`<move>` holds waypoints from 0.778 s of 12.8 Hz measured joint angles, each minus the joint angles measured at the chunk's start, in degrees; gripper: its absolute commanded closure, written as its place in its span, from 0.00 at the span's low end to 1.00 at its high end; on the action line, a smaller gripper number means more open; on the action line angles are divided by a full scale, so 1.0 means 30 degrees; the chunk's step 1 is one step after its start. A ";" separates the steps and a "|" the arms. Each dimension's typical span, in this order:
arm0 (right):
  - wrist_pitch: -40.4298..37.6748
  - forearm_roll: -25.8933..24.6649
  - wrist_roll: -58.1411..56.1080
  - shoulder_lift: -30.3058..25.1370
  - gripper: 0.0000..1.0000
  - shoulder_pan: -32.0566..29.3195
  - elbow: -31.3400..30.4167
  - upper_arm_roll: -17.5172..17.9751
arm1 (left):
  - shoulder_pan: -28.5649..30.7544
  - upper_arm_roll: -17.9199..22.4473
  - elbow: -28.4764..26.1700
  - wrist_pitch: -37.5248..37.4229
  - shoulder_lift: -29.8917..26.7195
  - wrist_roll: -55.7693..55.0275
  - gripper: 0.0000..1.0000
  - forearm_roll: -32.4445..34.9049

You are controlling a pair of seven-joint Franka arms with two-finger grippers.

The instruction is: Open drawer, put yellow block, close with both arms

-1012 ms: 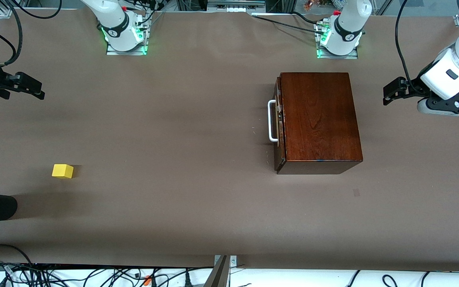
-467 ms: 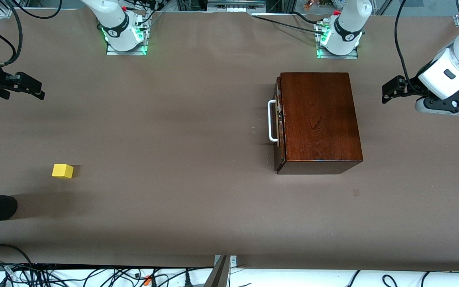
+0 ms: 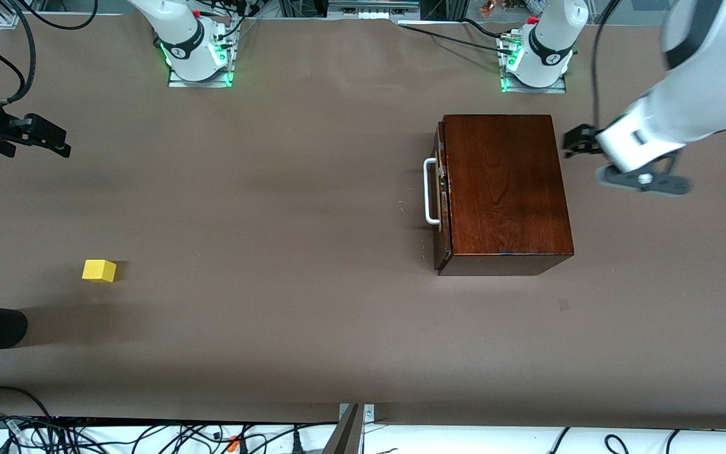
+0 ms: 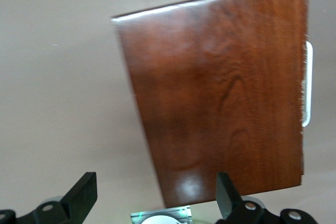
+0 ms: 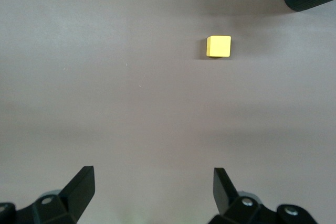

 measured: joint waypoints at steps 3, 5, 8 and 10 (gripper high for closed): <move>0.0000 0.0000 -0.0013 0.0000 0.00 -0.0001 0.0000 0.0002 | -0.0366 -0.2425 0.0022 0.0212 0.1201 -0.2471 0.00 0.0000; 0.0000 0.0000 -0.0017 0.0000 0.00 -0.0002 0.0001 0.0004 | -0.1335 -0.3116 0.0252 0.0958 0.1958 -0.3114 0.00 0.0007; 0.0000 0.0000 -0.0019 0.0000 0.00 -0.0003 0.0000 0.0005 | -0.3360 -0.3213 0.1107 0.1949 0.3526 -0.4472 0.00 0.0010; 0.0000 0.0000 -0.0022 0.0000 0.00 -0.0003 0.0000 0.0004 | -0.4337 -0.3216 0.1404 0.3081 0.4428 -0.5699 0.00 0.0422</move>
